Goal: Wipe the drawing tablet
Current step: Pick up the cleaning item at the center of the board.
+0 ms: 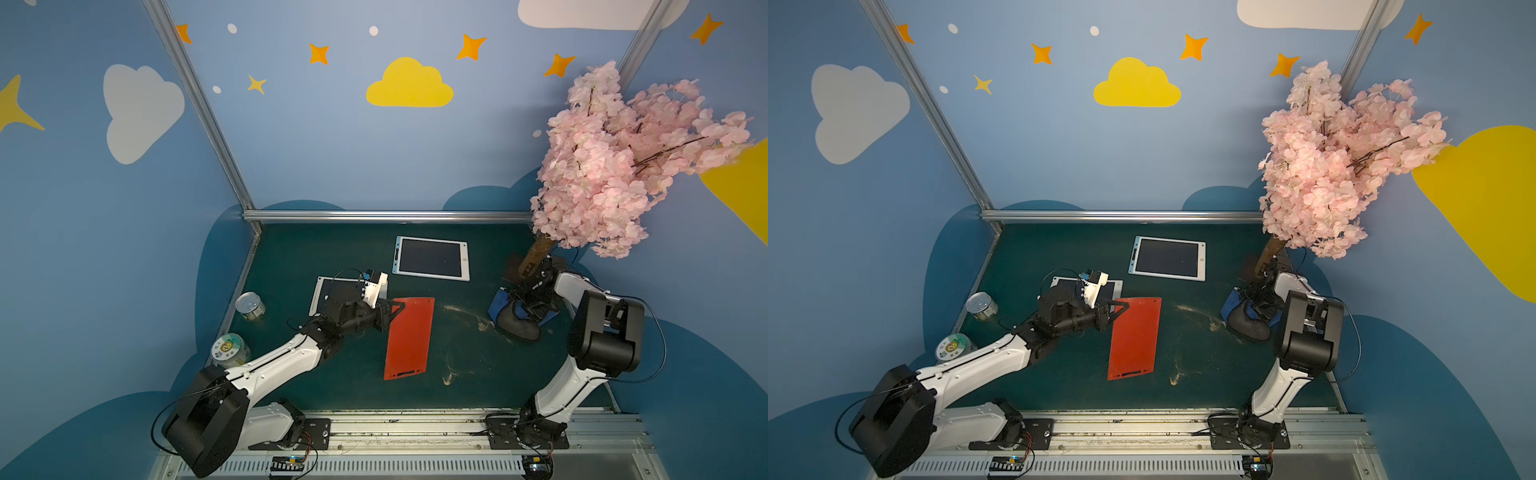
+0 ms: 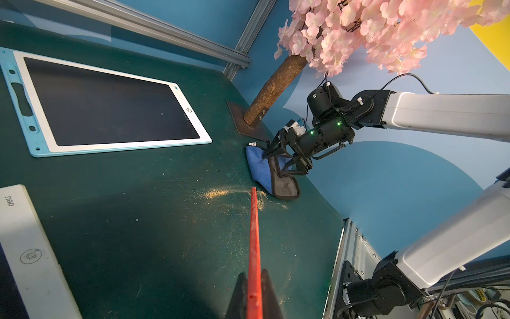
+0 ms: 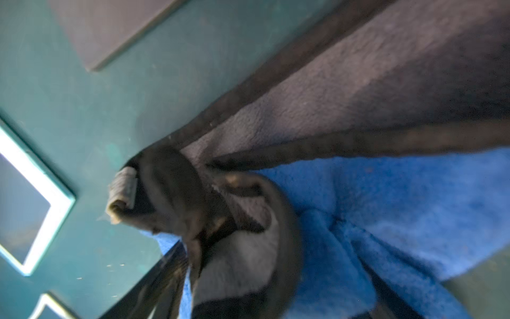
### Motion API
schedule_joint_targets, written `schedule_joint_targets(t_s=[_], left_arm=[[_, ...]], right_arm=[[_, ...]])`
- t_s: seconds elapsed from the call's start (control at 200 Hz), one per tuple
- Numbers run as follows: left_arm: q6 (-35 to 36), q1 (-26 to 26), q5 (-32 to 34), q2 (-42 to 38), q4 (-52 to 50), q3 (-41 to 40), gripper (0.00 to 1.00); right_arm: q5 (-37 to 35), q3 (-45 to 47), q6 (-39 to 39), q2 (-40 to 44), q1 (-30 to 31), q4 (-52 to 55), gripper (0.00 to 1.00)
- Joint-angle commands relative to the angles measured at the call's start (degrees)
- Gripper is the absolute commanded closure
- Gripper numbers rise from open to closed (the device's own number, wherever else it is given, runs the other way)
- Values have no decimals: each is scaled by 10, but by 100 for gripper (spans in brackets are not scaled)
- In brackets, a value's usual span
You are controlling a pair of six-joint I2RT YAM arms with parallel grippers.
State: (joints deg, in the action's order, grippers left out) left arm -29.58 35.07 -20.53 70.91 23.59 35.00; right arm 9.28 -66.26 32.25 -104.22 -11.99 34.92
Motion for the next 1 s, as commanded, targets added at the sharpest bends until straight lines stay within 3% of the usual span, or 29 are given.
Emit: schedule_joint_targets(t_s=[0.0, 0.09, 0.15, 0.17, 0.255, 0.33, 0.4, 0.46, 0.566, 0.631, 0.681, 0.866, 0.996], left_arm=[[11, -3, 7, -11, 13, -2, 97], [12, -4, 7, -8, 12, -2, 97], [13, -4, 7, -8, 12, -2, 97], [13, -5, 7, -8, 11, -2, 97], [14, -6, 7, -7, 11, -3, 97], [16, -6, 8, -5, 11, -3, 97], [16, -7, 9, -2, 10, -3, 97], [16, -8, 9, 3, 12, -3, 97], [12, -9, 9, 8, 12, -1, 97], [3, -12, 10, 12, 14, -2, 97], [-8, -17, 5, 17, 21, -4, 97], [-87, -50, -46, 45, 93, -22, 97], [-154, -78, -92, 83, 168, -35, 97]], right_arm=[[20, 26, -9, -33, 15, -10, 23], [33, 22, -17, -38, 13, -11, 28], [54, 18, -24, -41, 9, -13, 39], [63, 17, -26, -41, 6, -14, 46], [107, 10, -27, -35, -9, -18, 100], [121, -2, -24, -15, -14, -9, 100], [86, -16, -31, 32, 1, 12, 100], [3, -35, -48, 92, 48, 47, 100], [-190, -68, -93, 200, 192, 91, 100], [-257, -66, -122, 250, 255, 87, 100], [-297, -49, -90, 283, 273, 77, 100], [-285, 19, -74, 405, 281, 50, 100], [-303, 14, -74, 447, 300, 84, 100]])
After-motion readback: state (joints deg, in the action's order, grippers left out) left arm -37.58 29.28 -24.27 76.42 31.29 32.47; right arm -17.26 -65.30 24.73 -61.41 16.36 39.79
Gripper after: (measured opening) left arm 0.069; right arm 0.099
